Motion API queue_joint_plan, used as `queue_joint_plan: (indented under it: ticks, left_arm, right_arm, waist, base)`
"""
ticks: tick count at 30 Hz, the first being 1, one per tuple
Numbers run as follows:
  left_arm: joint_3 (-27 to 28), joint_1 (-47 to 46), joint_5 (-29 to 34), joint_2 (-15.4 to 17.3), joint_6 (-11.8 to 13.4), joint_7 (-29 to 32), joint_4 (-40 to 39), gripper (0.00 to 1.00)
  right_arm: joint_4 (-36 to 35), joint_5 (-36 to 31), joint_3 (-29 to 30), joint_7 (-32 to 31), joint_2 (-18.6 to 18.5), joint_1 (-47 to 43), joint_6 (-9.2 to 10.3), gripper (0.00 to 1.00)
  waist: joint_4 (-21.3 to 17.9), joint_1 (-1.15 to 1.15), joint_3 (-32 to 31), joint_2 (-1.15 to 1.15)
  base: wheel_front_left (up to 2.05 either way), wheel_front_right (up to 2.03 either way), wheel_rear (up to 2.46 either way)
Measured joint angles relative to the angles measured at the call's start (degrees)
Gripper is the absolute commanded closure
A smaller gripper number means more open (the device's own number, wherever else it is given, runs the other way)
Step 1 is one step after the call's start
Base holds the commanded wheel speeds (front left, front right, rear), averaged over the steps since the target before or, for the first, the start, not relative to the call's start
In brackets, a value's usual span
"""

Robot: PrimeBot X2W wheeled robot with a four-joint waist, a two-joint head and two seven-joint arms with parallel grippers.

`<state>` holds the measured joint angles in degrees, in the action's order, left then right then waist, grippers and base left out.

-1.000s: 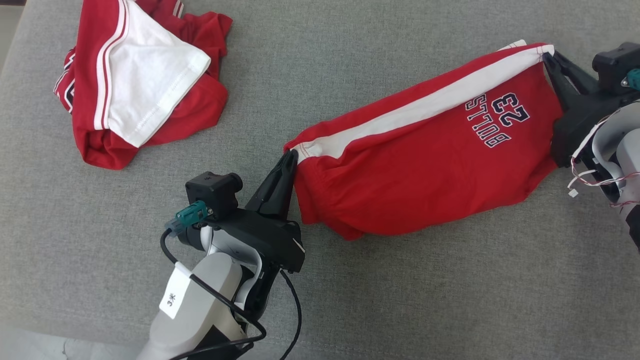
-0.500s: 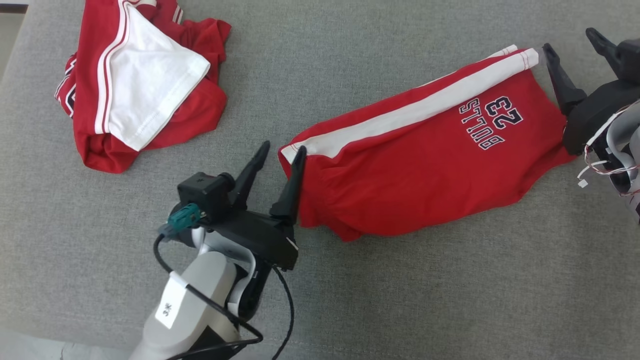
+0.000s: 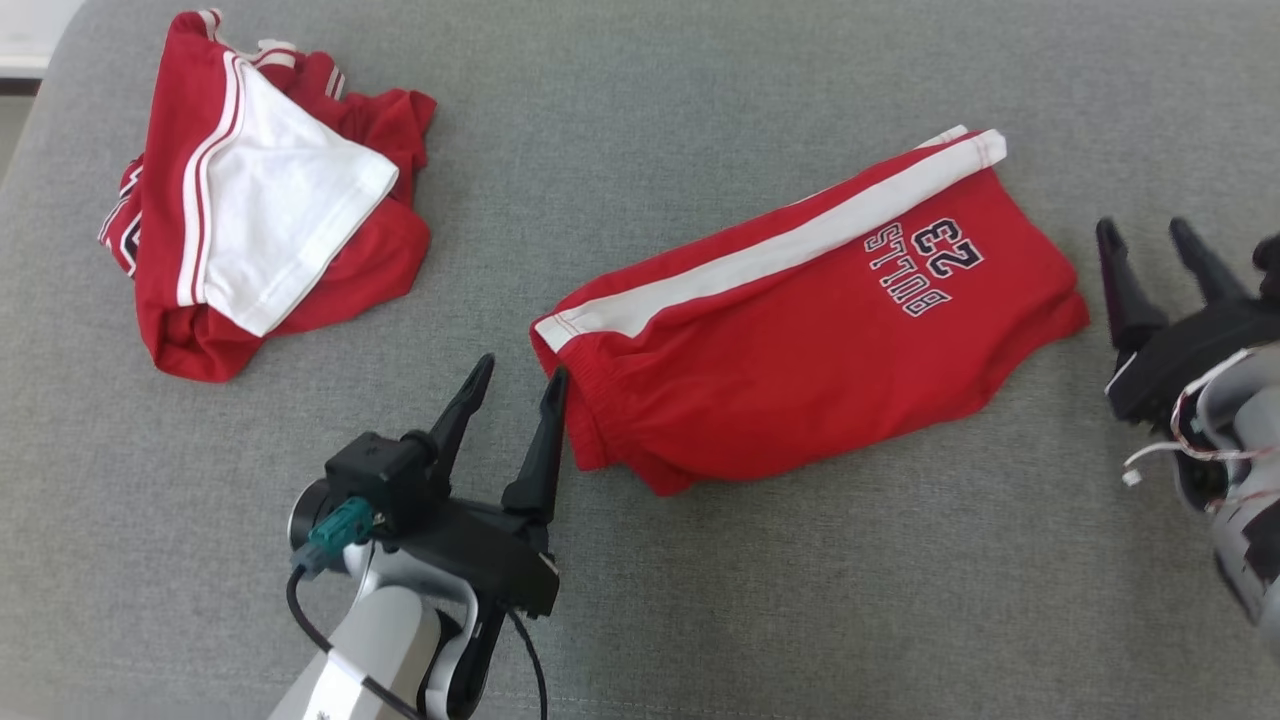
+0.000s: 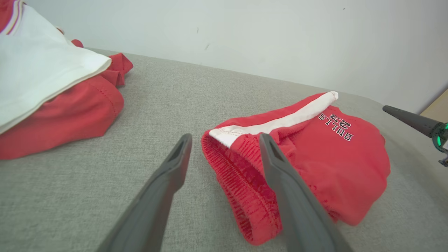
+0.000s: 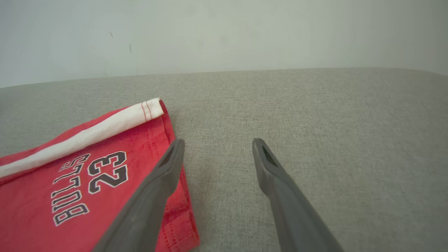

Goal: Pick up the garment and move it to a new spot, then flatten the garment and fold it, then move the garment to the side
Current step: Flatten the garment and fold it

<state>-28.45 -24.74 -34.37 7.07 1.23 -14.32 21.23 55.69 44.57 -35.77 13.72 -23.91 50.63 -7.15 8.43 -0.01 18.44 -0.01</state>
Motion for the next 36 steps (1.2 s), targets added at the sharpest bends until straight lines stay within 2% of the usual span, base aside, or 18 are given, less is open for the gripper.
queue_joint_plan:
  ticks: [1, 6, 14, 21, 36]
  left_arm:
    - [0.4, 2.4, 1.7, 0.2, 1.5, 0.0, -2.1, 0.00]
    - [1.2, 5.6, 2.9, 0.0, 2.5, -0.1, -5.3, 0.00]
    - [1.4, 7.0, 3.6, -0.7, 2.9, -0.2, -7.3, 0.00]
    - [1.8, 8.3, 3.8, -1.3, 3.1, -0.2, -8.7, 0.00]
    - [2.4, 9.9, 5.7, -1.6, 3.3, -0.2, -10.7, 0.00]
  right_arm:
    - [-1.8, 5.6, 1.5, 0.0, 1.2, -4.5, 0.00, 0.00]
    - [-4.8, 13.4, 3.3, -1.8, 1.3, -8.7, 0.00, 0.00]
    - [-7.7, 20.5, 4.0, -7.7, 1.5, -9.8, 0.00, 0.00]
    - [-7.0, 24.2, 5.2, -12.6, 1.0, -10.8, 0.01, 0.00]
    - [-6.2, 30.4, 8.5, -17.2, 1.8, -9.5, 0.03, 0.00]
  waist:
    - [-0.7, 0.00, -1.2, 0.00]
    - [-0.4, 0.00, -2.1, 0.00]
    - [1.7, 0.00, -2.5, 0.00]
    - [3.7, 0.00, -3.0, 0.00]
    - [5.0, 0.00, -3.3, 0.01]
  base:
    - [0.00, 0.00, 0.00]
    - [0.00, 0.00, 0.00]
    - [0.00, 0.00, 0.00]
    - [0.00, 0.00, 0.00]
    - [0.00, 0.00, 0.00]
